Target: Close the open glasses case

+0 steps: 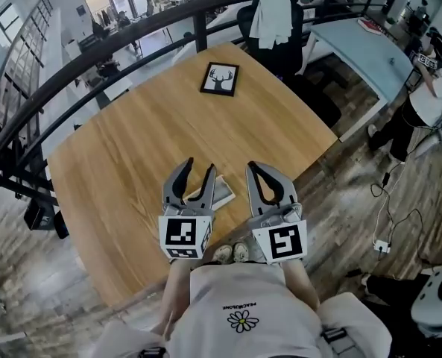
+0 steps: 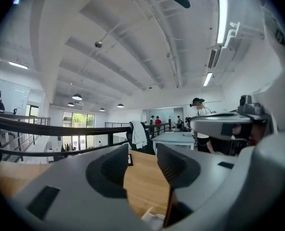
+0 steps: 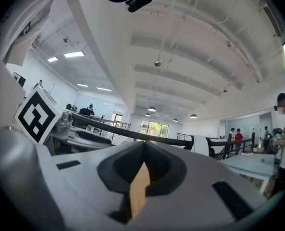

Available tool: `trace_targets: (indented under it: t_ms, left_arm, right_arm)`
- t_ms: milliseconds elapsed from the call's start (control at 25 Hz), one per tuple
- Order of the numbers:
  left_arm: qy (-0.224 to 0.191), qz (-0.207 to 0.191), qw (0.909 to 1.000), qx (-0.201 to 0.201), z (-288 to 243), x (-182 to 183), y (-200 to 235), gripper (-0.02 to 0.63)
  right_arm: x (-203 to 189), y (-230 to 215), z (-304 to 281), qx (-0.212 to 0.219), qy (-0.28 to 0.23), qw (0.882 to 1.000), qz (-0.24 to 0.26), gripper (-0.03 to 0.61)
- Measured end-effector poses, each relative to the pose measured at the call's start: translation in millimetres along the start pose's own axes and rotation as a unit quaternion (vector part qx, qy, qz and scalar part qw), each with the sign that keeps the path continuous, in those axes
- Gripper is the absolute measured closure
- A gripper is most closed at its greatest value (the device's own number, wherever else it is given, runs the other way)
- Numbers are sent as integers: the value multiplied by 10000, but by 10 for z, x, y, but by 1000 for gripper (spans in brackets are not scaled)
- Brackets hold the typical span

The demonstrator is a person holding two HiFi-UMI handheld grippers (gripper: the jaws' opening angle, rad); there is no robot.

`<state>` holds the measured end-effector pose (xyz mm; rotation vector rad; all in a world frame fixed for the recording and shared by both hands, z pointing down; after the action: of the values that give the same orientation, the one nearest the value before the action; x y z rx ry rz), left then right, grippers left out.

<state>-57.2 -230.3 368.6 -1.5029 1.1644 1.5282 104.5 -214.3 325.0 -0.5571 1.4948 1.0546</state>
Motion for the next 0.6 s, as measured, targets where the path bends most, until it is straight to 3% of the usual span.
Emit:
trace_targets:
  t_ms: [320, 600]
  left_arm:
    - [1016, 424, 9939, 7, -138, -742, 130, 360]
    - [1707, 673, 9830, 86, -193, -1272, 217, 342]
  right_arm:
    - [-145, -6, 34, -49, 286, 9996, -24, 572]
    - [-201, -2, 42, -82, 461, 9989, -37, 572]
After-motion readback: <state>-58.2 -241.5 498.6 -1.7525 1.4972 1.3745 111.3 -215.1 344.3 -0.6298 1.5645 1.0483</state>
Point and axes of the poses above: the fingertips, and each gripper's own axes: z backward along the fingers, y to its left, x out of its top, the point moved 7 cm from there along z, backward along the fingers, and after that the axes turned 7 degrees about z, right-handed, at the moved point
